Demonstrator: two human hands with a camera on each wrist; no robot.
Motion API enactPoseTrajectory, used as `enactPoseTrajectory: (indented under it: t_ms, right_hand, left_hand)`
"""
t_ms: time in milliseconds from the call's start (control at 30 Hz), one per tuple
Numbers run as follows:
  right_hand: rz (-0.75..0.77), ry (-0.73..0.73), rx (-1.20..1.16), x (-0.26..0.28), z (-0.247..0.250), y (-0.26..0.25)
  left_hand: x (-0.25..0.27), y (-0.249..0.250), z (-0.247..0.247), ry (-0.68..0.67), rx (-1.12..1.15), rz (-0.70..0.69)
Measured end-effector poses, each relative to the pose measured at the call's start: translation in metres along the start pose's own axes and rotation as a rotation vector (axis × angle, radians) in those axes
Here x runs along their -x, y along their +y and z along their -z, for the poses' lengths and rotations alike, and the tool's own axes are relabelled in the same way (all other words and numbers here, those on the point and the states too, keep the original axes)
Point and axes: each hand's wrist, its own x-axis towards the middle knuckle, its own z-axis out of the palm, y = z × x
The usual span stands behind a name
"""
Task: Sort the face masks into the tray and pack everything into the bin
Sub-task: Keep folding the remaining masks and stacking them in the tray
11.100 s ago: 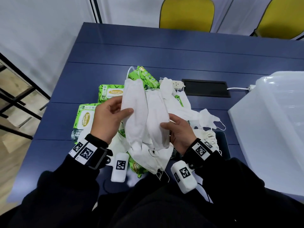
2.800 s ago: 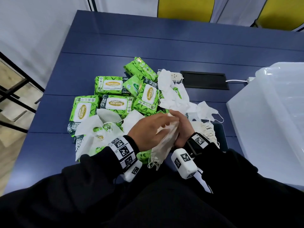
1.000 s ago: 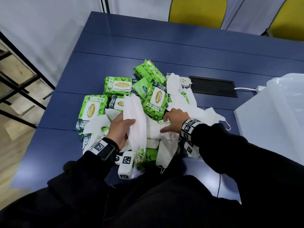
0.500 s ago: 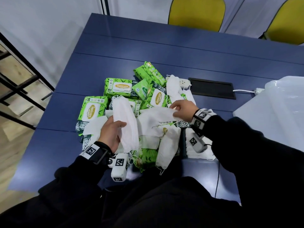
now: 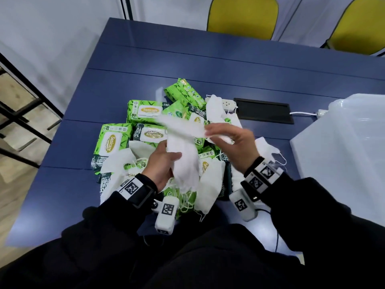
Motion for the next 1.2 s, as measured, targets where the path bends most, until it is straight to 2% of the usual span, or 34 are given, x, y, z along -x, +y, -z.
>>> enactPoseTrajectory:
  t_ms: [67, 133, 200, 333, 433, 500, 567, 700, 767, 867, 967, 1033, 1100, 1200]
  right_hand:
    - [0.064, -0.205, 0.205, 0.010, -0.012, 0.011]
    - [-0.023, -0.333, 0.251, 0.018, -0.020, 0.018]
    - [-0.108, -0.315, 0.192, 0.019, -0.022, 0.017]
    - [-0.170, -0.171, 0.159, 0.013, -0.022, 0.014]
    - [-0.371, -0.142, -0.098, 0.004, -0.014, 0.009]
    - [-0.474, -0.112, -0.198, -0.003, -0.002, 0.005]
    - [-0.507, -0.124, -0.180, -0.010, 0.012, 0.003]
    - [-0.546, -0.267, -0.136, -0.017, 0.034, 0.005]
    - [-0.548, -0.344, -0.130, -0.016, 0.039, 0.002]
    - [-0.530, -0.470, -0.092, -0.016, 0.037, -0.006]
    - [-0.474, -0.538, -0.045, -0.021, 0.024, -0.006]
    - [-0.430, -0.534, 0.001, -0.023, 0.013, -0.001]
    - [-0.410, -0.428, 0.090, -0.022, 0.004, 0.006]
    - [-0.413, -0.289, 0.221, -0.018, -0.004, 0.016]
  left_hand:
    - [0.005, 0.004, -0.011, -0.007, 0.063, 0.001]
    - [0.007, 0.007, -0.015, -0.006, 0.098, 0.006]
    - [0.006, 0.010, -0.012, -0.011, 0.073, 0.000]
    - [0.010, 0.009, -0.006, -0.102, -0.007, -0.006]
    - [0.007, 0.008, 0.004, -0.115, -0.062, -0.033]
    - [0.001, 0.009, 0.016, -0.029, -0.104, -0.075]
    - [-0.004, 0.012, 0.030, 0.097, -0.122, -0.113]
    - [-0.014, 0.030, 0.061, 0.320, -0.136, -0.205]
    - [-0.020, 0.042, 0.071, 0.367, -0.196, -0.264]
    - [-0.019, 0.051, 0.062, 0.225, -0.399, -0.333]
    - [-0.008, 0.042, 0.036, -0.127, -0.726, -0.344]
    - [-0.004, 0.027, 0.020, -0.282, -0.852, -0.316]
    - [0.001, 0.013, 0.007, -0.305, -0.775, -0.276]
    - [0.006, -0.004, -0.004, -0.220, -0.492, -0.170]
